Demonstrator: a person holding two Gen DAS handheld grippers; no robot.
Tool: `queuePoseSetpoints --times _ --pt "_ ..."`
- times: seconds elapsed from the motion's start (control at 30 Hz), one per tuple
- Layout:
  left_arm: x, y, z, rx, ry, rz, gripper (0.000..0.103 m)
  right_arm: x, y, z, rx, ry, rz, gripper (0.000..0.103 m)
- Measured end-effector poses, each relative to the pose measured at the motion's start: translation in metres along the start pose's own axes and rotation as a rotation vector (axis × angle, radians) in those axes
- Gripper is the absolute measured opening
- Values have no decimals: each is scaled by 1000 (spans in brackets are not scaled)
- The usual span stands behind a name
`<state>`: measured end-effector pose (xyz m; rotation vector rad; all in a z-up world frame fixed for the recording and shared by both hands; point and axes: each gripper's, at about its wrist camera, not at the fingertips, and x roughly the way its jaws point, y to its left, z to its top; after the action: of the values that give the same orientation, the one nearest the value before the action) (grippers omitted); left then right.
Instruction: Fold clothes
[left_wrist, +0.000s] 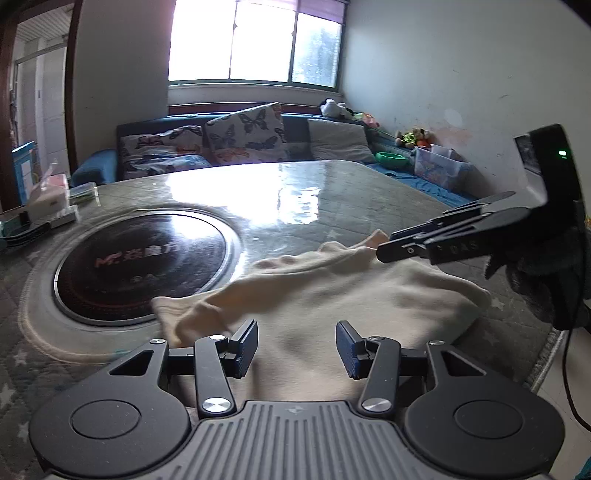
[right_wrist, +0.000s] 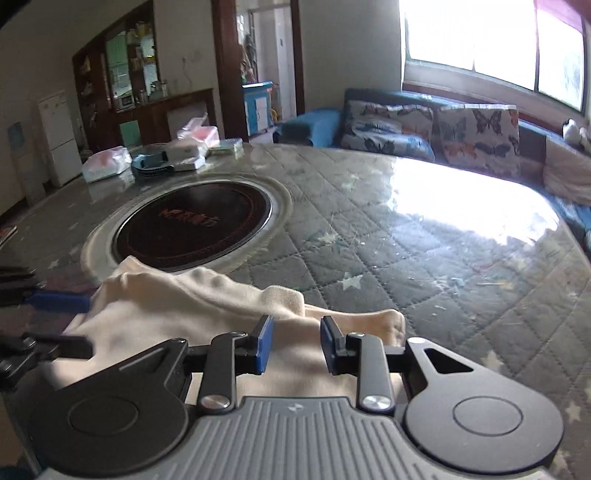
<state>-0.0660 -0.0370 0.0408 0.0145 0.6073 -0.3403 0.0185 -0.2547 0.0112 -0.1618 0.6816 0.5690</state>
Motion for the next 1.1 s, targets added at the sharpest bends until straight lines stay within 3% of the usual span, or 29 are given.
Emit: queuePoseSetpoints --times 0.2,0.5,0.77,1.0,1.1 --pt "8 -19 0 43 1 -35 52 -37 11 -27 -31 -7 -16 46" --pt "18 -26 -13 68 18 -32 54 -53 21 -65 -53 -27 -112 45" --pt "18 -26 -14 74 14 -17 56 -71 7 -69 17 -77 -121 46" --pt "15 -27 -13 79 7 -11 56 -65 -2 -75 41 -33 -160 47" --pt "12 -28 -10 77 -1 -12 57 -69 1 -67 8 -60 -169 47"
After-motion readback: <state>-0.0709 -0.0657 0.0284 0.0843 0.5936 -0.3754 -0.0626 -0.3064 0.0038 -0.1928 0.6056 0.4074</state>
